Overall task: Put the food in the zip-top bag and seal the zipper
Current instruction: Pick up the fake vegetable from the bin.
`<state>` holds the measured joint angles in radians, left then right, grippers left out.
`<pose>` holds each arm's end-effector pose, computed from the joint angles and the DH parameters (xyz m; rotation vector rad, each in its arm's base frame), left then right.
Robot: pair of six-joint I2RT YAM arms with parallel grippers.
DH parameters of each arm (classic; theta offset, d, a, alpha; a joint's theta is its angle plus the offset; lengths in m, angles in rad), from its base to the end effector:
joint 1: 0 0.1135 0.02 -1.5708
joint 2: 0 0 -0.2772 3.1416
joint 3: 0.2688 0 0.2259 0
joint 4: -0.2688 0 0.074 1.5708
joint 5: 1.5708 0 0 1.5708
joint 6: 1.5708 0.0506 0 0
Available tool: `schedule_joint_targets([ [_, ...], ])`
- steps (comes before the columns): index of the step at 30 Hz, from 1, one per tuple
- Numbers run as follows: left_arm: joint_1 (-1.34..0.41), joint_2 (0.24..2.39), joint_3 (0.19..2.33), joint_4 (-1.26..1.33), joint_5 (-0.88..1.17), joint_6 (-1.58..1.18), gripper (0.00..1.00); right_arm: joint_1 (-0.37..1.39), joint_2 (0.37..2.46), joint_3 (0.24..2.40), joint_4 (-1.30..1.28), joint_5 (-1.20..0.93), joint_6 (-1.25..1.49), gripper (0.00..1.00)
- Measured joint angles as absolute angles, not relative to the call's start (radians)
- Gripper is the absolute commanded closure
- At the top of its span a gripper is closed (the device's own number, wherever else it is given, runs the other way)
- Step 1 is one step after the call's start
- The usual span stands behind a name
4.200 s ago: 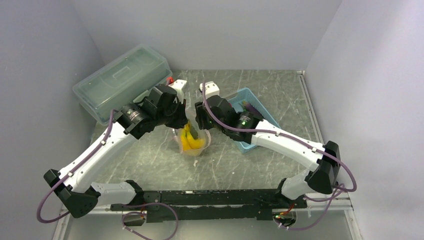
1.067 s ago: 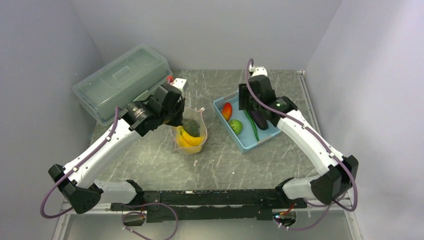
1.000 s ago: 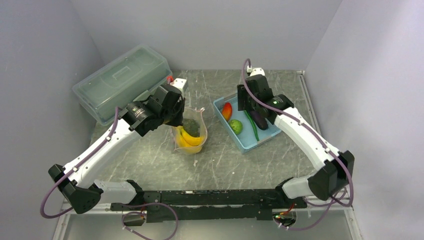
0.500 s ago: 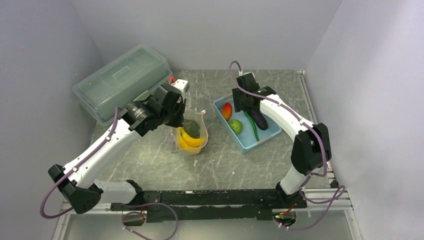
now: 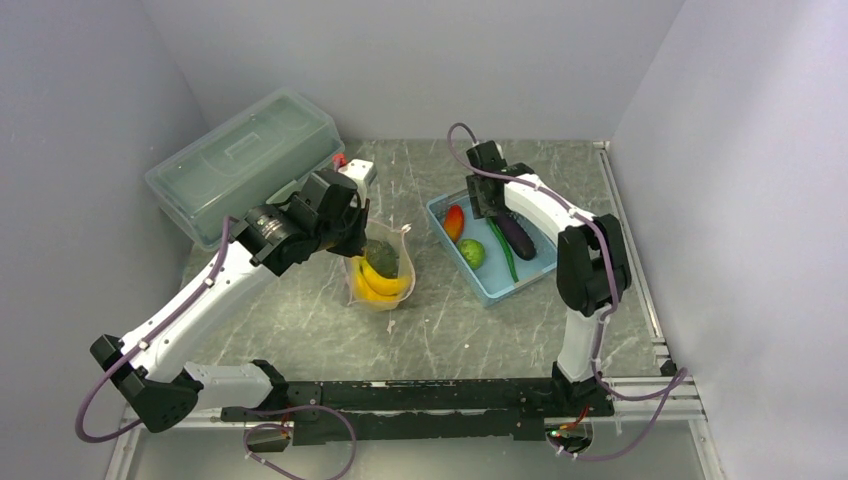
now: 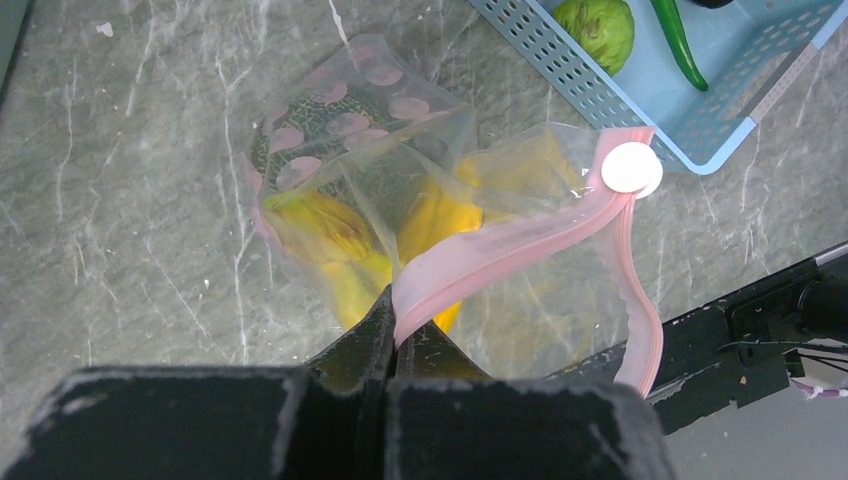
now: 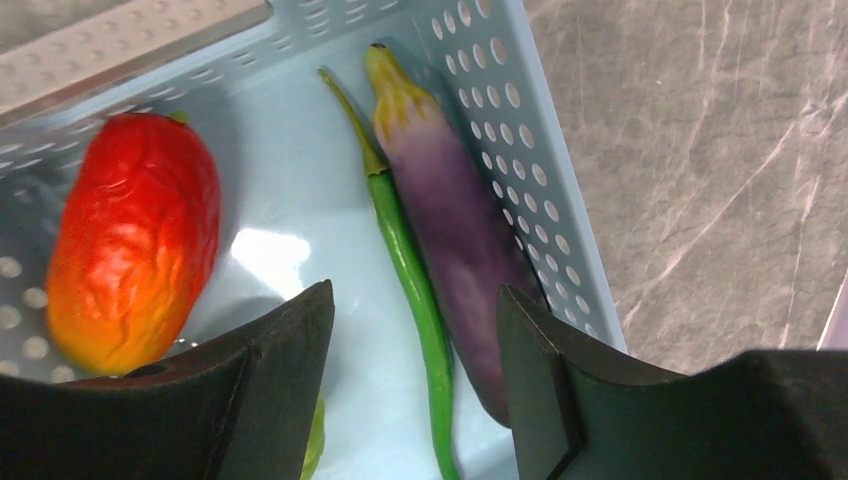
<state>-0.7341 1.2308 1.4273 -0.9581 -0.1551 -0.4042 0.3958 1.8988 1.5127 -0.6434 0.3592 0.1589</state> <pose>0.1680 -0.1410 0.3906 0.3091 2.3335 -0.3889 0.3724 0.1363 0.2455 -0.1715 2.5139 -0.2483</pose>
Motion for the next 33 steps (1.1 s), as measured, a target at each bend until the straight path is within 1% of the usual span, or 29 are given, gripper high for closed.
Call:
schedule_joint_targets([
  [7,-0.734,1.231,1.427,-0.963,-0.155,-0.402,1.00,0.388,1.978,1.514,-0.633,0.400,0.137,0.40],
  [16,-0.734,1.231,1.427,-0.964,-0.155,-0.399,1.00,0.387,2.026,1.514,-0.604,0.490,0.113,0.43],
  [25,-0.734,1.231,1.427,-0.964,-0.155,-0.393,1.00,0.379,2.058,1.514,-0.586,0.514,0.099,0.45],
  [33,-0.734,1.232,1.427,-0.964,-0.155,-0.387,1.00,0.378,2.069,1.512,-0.573,0.513,0.086,0.45],
])
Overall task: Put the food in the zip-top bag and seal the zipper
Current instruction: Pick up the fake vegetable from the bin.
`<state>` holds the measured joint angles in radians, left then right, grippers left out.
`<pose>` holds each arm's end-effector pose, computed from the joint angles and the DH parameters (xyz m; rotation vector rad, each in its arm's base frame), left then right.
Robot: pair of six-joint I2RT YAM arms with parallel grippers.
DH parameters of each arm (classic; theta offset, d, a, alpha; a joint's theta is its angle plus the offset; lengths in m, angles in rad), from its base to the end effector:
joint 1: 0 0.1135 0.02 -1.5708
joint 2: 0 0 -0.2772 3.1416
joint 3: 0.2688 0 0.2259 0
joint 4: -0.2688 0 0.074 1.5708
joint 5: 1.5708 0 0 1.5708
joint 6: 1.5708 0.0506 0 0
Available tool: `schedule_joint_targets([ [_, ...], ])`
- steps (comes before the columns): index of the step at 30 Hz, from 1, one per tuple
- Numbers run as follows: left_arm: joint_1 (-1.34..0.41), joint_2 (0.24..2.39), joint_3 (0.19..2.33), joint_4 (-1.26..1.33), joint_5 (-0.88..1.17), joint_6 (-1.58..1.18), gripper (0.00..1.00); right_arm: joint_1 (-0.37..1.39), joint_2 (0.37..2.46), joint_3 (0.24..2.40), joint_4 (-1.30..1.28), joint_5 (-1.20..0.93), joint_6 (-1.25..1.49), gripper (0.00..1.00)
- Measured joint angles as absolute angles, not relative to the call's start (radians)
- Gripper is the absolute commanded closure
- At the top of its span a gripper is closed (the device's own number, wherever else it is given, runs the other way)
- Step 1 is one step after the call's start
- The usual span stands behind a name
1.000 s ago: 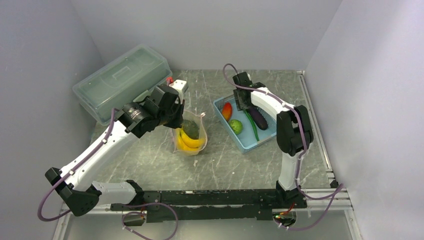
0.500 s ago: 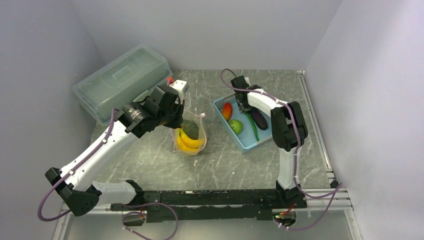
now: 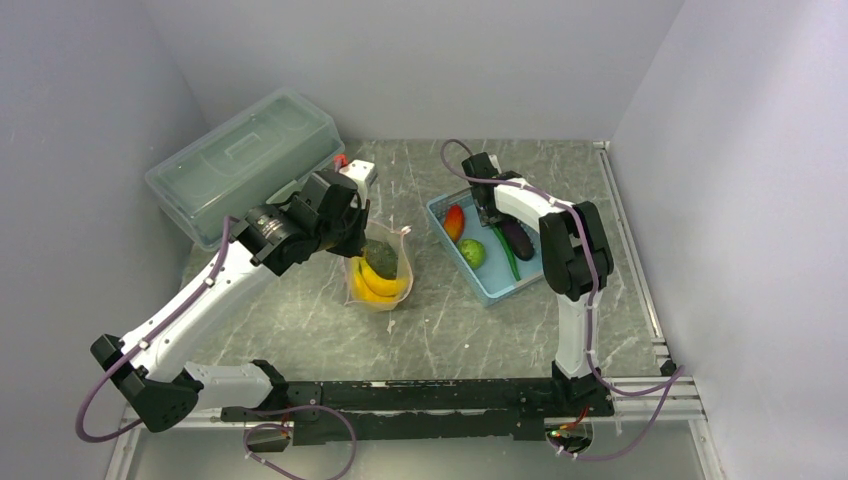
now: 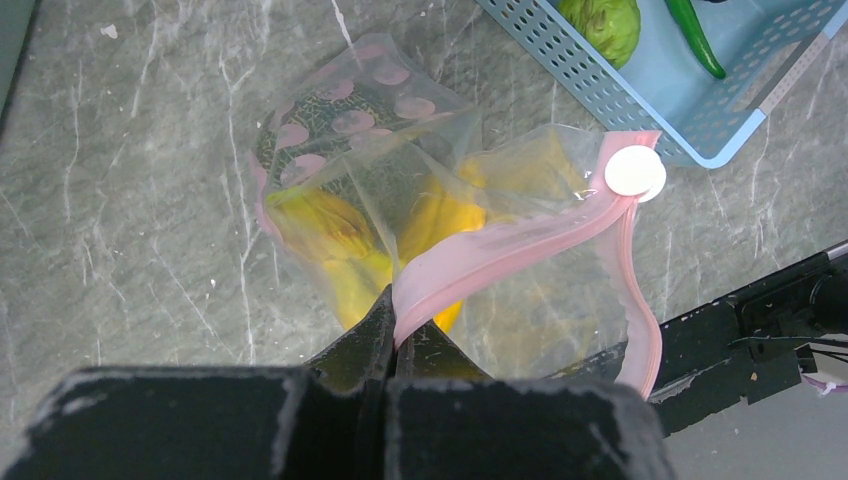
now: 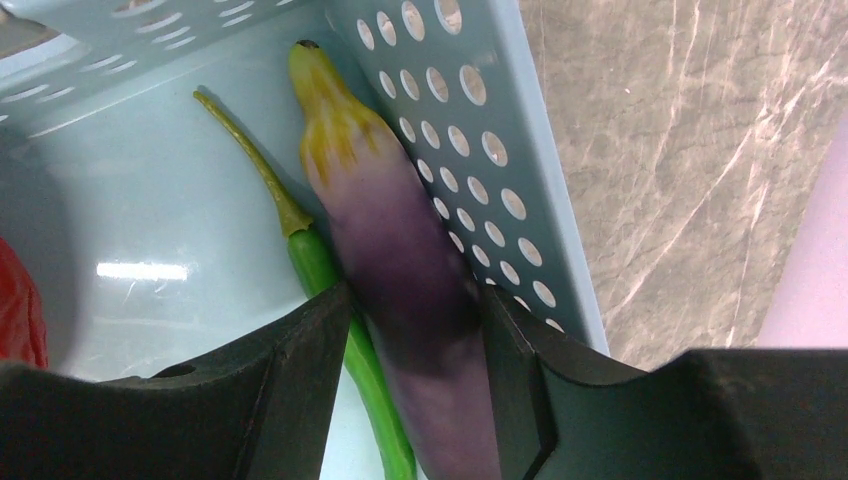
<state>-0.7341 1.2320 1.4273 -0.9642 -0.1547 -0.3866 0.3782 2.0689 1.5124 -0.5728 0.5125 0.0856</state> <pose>0.1678 -0.1409 0.3898 0.3314 2.3359 -0.3765 0.3990 0.1318 0.1861 -0.2236 2.5474 -0.5193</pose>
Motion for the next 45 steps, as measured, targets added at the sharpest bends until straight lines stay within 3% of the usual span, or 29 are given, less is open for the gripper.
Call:
schedule_joint_targets([
  [7,-0.734,1.234,1.427,-0.965,-0.155,-0.386,1.00,0.362,2.082,1.512,-0.570,0.445,0.079,0.45],
  [14,-0.734,1.234,1.427,-0.967,-0.154,-0.387,1.00,0.342,2.096,1.510,-0.567,0.400,0.078,0.70],
  [24,-0.734,1.234,1.427,-0.967,-0.149,-0.387,1.00,0.339,2.065,1.478,-0.559,0.383,0.099,0.83],
  [31,-0.734,1.235,1.427,-0.967,-0.143,-0.390,1.00,0.336,2.004,1.444,-0.578,0.357,0.149,0.85],
  [38,-0.734,1.235,1.427,-0.967,-0.135,-0.390,1.00,0.336,1.888,1.431,-0.578,0.338,0.180,0.75],
  [45,-0.734,1.235,1.427,-0.967,-0.131,-0.390,1.00,0.336,1.860,1.367,-0.584,0.300,0.192,0.73],
])
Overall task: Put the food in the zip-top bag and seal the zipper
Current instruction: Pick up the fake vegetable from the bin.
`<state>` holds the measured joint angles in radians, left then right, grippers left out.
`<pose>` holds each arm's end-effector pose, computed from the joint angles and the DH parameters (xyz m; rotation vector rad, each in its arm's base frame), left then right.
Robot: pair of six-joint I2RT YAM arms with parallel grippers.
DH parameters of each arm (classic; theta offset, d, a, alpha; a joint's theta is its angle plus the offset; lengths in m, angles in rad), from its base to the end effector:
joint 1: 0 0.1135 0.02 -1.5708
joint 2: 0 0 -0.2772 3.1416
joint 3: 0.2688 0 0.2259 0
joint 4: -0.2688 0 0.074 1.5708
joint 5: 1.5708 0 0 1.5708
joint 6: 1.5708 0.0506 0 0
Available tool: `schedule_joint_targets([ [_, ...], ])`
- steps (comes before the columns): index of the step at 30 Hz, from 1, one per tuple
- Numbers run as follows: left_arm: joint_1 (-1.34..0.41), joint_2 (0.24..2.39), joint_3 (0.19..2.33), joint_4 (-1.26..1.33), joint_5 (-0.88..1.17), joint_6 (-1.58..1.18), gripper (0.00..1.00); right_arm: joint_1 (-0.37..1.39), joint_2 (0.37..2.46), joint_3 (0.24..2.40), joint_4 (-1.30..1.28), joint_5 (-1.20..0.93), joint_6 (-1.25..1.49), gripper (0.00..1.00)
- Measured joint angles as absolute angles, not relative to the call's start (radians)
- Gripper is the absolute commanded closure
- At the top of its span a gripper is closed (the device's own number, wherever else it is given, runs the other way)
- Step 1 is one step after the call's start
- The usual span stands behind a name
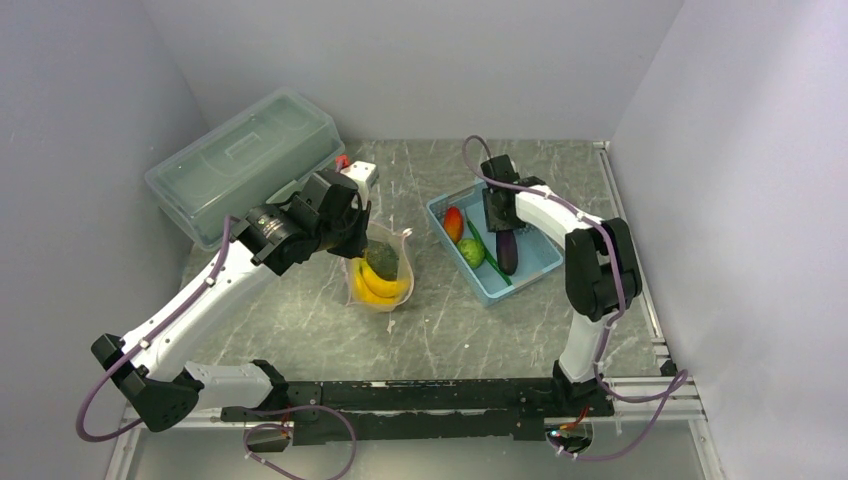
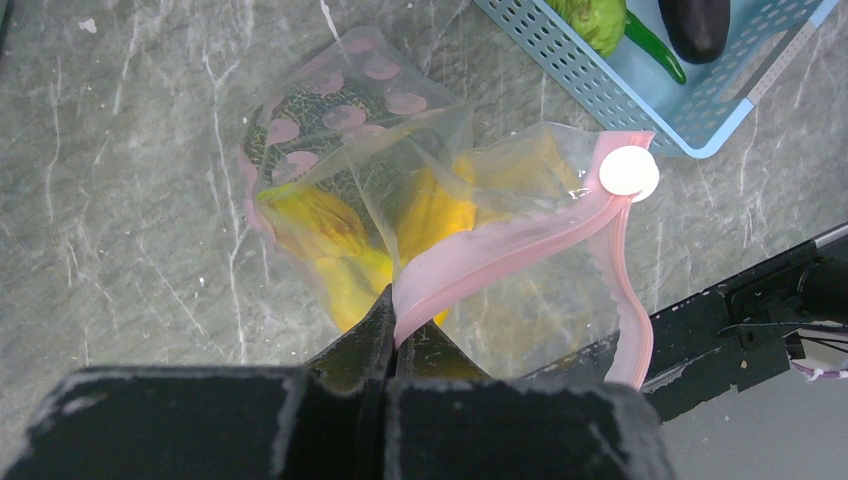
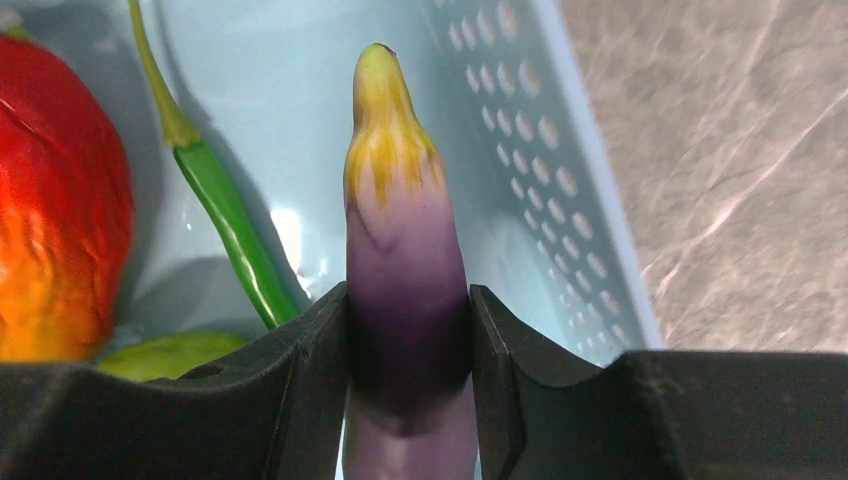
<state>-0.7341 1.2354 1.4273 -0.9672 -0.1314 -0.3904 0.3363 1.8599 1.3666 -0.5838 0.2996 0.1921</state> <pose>0.1676 -0.1423 0.3888 0.3411 2.3486 -0.3993 0.3610 0.1104 0.2212 -0.0881 2.5830 -0.2063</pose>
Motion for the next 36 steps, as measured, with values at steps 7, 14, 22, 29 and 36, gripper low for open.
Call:
schedule_joint_targets([
  [7,-0.734,1.242,1.427,-0.966,-0.127,-0.391,1.00,0.340,1.834,1.251,-0.583,0.256,0.215,0.73],
  [14,-0.734,1.242,1.427,-0.966,-0.123,-0.397,1.00,0.342,1.777,1.219,-0.574,0.249,0.248,0.81],
  [22,-0.734,1.242,1.427,-0.966,-0.118,-0.409,1.00,0.342,1.582,1.214,-0.556,0.236,0.300,0.89],
  [29,-0.734,1.246,1.427,-0.966,-0.116,-0.413,1.00,0.344,1.393,1.213,-0.503,0.147,0.357,0.96],
  [36,-0.734,1.264,1.427,-0.964,-0.102,-0.414,1.00,0.354,1.155,1.120,-0.345,-0.022,0.431,0.97],
])
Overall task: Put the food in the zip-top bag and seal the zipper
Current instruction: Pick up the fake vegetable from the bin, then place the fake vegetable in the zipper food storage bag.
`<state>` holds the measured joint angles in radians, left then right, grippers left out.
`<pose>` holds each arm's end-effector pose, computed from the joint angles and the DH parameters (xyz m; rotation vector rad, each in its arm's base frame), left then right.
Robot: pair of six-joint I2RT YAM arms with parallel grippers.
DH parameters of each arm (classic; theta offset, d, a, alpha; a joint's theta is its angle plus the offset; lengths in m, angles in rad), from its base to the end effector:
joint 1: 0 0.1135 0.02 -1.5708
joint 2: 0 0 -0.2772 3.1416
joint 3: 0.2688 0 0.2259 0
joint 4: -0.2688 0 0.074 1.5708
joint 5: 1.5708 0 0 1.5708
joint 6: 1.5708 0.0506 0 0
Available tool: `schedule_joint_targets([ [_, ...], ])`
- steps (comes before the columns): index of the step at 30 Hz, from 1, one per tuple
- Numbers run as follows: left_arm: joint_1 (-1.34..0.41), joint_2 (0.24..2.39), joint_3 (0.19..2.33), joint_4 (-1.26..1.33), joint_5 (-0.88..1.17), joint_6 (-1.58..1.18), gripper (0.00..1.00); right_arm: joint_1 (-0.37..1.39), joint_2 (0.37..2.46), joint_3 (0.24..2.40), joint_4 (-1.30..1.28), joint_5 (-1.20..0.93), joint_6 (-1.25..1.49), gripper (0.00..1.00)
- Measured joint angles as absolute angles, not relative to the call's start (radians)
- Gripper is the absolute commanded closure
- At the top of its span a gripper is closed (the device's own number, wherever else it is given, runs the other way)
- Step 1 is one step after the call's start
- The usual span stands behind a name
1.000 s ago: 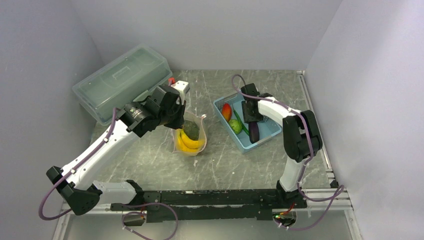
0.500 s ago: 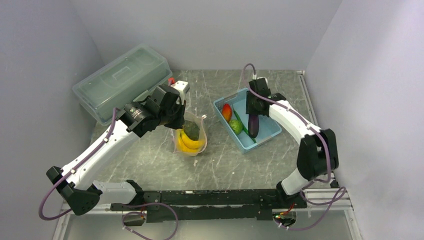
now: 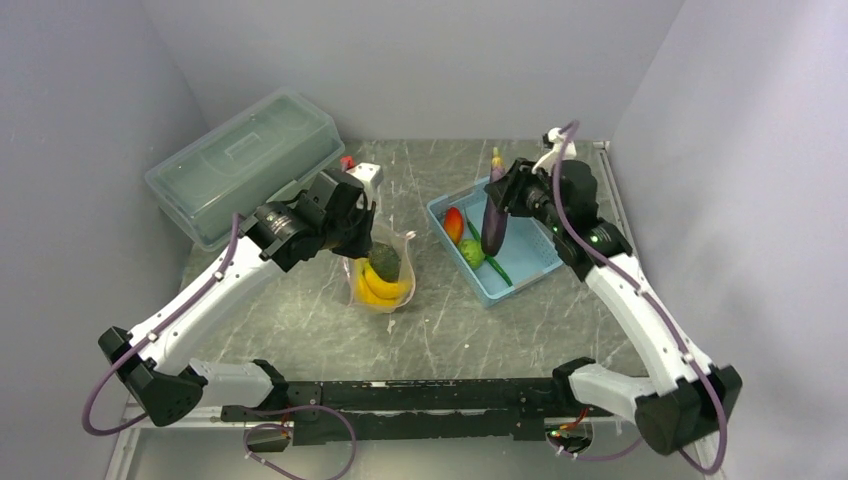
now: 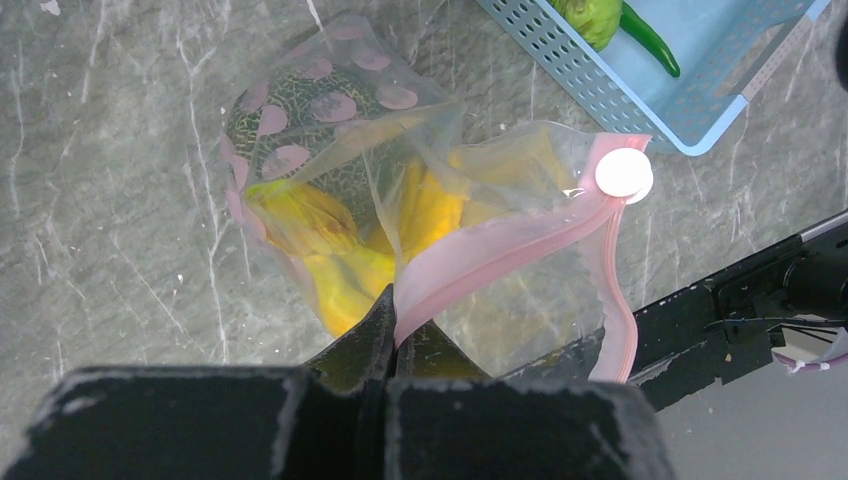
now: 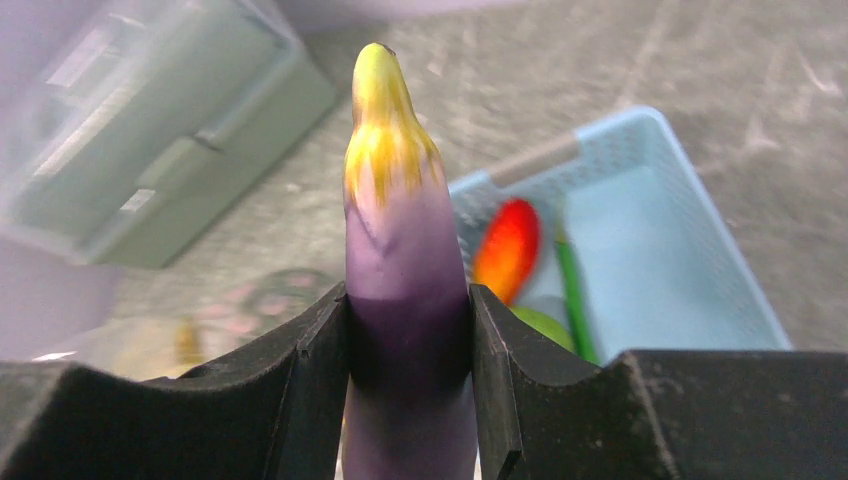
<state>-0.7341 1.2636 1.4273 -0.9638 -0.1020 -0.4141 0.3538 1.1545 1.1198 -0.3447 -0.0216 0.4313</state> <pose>0.1726 -0.1488 0.3832 0.3344 2.3850 -0.4272 0.2279 0.0853 0.3733 0.0625 1.9878 0.5355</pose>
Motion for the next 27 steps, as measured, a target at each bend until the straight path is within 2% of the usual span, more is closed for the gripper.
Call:
schedule_joint_targets([
  [8,-0.734,1.275,1.441,-0.966,-0.101,-0.414,1.00,0.377,0.971,0.999,-0.014,-0.248,0.532,0.97],
  [25,-0.734,1.288,1.489,-1.001,-0.063,-0.413,1.00,0.690,0.970,0.891,0.564,-0.404,0.448,0.97],
  [26,-0.734,1.288,1.492,-1.005,-0.057,-0.412,1.00,0.698,0.976,0.891,0.589,-0.413,0.441,0.89],
  [27,-0.734,1.288,1.495,-1.011,-0.052,-0.412,1.00,0.706,0.984,0.891,0.620,-0.428,0.432,1.00],
])
